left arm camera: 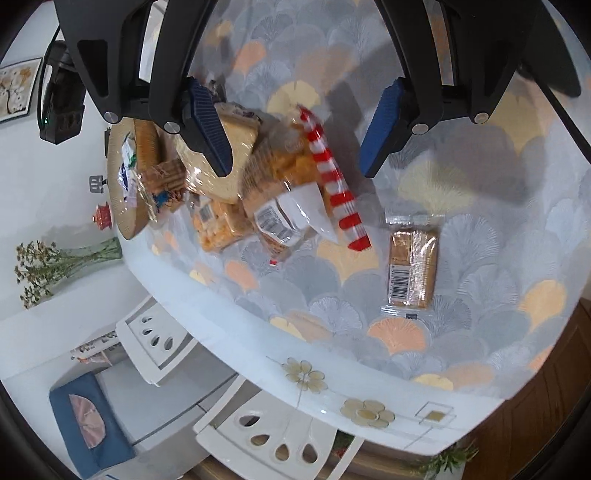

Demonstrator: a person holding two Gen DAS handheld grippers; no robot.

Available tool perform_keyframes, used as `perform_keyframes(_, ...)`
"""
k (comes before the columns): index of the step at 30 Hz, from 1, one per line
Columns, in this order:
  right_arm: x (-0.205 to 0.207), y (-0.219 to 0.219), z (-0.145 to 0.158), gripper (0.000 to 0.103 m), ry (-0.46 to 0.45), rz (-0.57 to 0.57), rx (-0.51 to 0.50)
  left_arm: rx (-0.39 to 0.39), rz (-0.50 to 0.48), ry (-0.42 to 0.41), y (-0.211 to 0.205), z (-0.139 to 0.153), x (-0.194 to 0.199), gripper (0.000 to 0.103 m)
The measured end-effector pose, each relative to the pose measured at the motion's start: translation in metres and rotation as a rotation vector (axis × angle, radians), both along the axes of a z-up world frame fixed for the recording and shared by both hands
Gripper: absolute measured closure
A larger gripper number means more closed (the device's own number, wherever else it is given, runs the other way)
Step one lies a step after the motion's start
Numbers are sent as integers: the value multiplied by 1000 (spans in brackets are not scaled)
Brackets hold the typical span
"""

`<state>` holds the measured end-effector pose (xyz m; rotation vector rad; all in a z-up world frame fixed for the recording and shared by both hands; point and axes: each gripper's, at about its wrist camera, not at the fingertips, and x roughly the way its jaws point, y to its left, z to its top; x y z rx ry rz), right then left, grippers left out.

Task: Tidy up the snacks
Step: 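Grasp the purple chip bag with the right gripper while the left grasps the red-white striped bread bag, then lift both bags over the amber bowl and open both grippers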

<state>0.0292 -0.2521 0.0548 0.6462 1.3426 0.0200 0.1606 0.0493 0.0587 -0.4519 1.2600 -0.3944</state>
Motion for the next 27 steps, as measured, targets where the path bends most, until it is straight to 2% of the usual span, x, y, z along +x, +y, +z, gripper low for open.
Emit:
perform_keyframes(2,11,-4,-7,49,11,-30,11,14,20,17,0,-9,6,21)
perform_keyframes(7,36,-7,-18,47,30,-46,-20,-41,35,91,-1,-33,15,21)
perform_keyframes(9,45,-7,-26,30,45,-48,-17,-66,32,108,-5,-40,18,21)
perform_keyframes(11,50,-7,-31,29,47,-65,-4,-87,36,113,-8,-44,20,21)
perform_keyframes(15,61,1,-42,29,60,-40,-42,-122,46,125,-11,-52,24,21)
perform_keyframes(20,68,5,-50,30,44,-36,-66,-124,49,119,-14,-54,27,23)
perform_keyframes(21,69,6,-51,33,39,-34,-65,-122,47,113,-15,-53,27,23)
perform_keyframes(22,70,7,-51,38,27,-31,-58,-119,45,103,-17,-53,28,28)
perform_keyframes(23,68,6,-50,47,18,-28,-43,-131,38,94,-18,-52,28,39)
perform_keyframes(25,67,9,-47,50,8,-27,-42,-148,33,91,-19,-51,28,47)
perform_keyframes(27,62,11,-41,55,-7,-20,-60,-124,23,72,-22,-47,26,51)
